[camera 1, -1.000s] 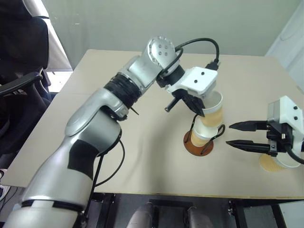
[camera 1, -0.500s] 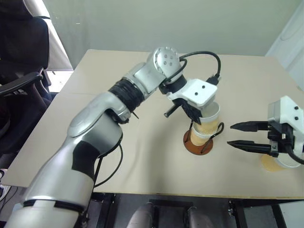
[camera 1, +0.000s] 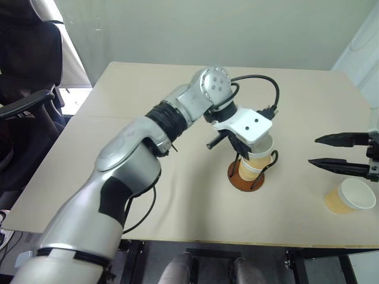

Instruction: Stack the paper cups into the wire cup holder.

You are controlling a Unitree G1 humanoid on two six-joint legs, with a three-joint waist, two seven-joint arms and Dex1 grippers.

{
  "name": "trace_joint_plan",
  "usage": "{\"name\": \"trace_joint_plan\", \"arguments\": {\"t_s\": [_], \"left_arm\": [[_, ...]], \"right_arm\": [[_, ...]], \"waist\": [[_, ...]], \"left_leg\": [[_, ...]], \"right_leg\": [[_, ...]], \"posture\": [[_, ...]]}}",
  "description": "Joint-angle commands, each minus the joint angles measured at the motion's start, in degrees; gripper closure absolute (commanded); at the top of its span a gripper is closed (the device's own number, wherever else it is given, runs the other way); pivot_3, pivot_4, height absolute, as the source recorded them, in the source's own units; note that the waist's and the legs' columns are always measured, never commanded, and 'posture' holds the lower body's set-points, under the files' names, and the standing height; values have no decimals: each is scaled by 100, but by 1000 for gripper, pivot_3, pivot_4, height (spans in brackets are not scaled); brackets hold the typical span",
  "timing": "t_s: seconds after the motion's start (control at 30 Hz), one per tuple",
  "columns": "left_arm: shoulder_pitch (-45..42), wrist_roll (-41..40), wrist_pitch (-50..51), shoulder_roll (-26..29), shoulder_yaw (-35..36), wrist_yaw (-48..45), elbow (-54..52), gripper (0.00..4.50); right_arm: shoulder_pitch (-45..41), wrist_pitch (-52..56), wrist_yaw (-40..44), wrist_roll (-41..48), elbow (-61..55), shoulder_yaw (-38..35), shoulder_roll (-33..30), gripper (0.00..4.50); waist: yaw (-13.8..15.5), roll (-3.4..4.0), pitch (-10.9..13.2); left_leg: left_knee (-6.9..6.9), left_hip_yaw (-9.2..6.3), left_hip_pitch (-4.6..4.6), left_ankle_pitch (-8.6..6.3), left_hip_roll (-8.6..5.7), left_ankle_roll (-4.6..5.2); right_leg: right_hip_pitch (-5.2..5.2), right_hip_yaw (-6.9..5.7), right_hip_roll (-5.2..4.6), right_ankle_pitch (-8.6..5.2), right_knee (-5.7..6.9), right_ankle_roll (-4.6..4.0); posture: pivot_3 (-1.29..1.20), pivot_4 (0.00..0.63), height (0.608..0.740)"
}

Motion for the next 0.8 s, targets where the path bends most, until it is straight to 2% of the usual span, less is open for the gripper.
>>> {"name": "trace_joint_plan", "arguments": {"t_s": [0.03, 0.23, 0.4, 0.53, 0.67, 0.8], "left_arm": [[-248, 285, -250, -121, 298, -191, 199, 3896], [-266, 463, -294, -328, 761, -191, 398, 1853], [-392, 503, 25, -330, 1538, -180, 585, 1853], [-392, 375, 457, 52, 2103, -184, 601, 1853], [-194, 30, 1084, 623, 2297, -191, 372, 1853], [76, -615, 1857, 1121, 2302, -191, -367, 1853]], "right_arm": [[-47, 17, 11, -15, -37, -245, -55, 2199], [-95, 7, -18, 8, -19, -159, -59, 2199], [-178, -109, -266, -141, 105, 37, 12, 2199], [-158, -27, -674, -281, 161, 190, 210, 2199], [699, -131, -399, -980, 190, -54, 159, 2199], [1743, -643, 152, -1916, 429, -369, 113, 2199]], "waist": [[0, 0, 0], [2, 0, 0], [0, 0, 0], [-4, 0, 0], [0, 2, -1], [52, 4, -2]], "left_leg": [[1, 1, 0, 0, 0, 0], [2, 2, 0, -1, -1, 2], [3, 5, 0, -2, 0, 3], [3, 5, 0, -2, 0, 3], [-1, 8, 0, -2, 0, 3], [4, 3, -5, -3, -2, 6]], "right_leg": [[0, 0, 0, 0, 1, 0], [-1, 1, 0, -2, 2, 2], [-3, 2, 0, -2, 4, 3], [-5, 4, 0, -2, 6, 4], [-13, 6, 2, -4, 11, 6], [-12, 5, -1, -4, 4, 6]], "posture": [[0, 150, 740], [0, 150, 740], [0, 150, 740], [0, 150, 740], [0, 150, 740], [0, 150, 740]]}}
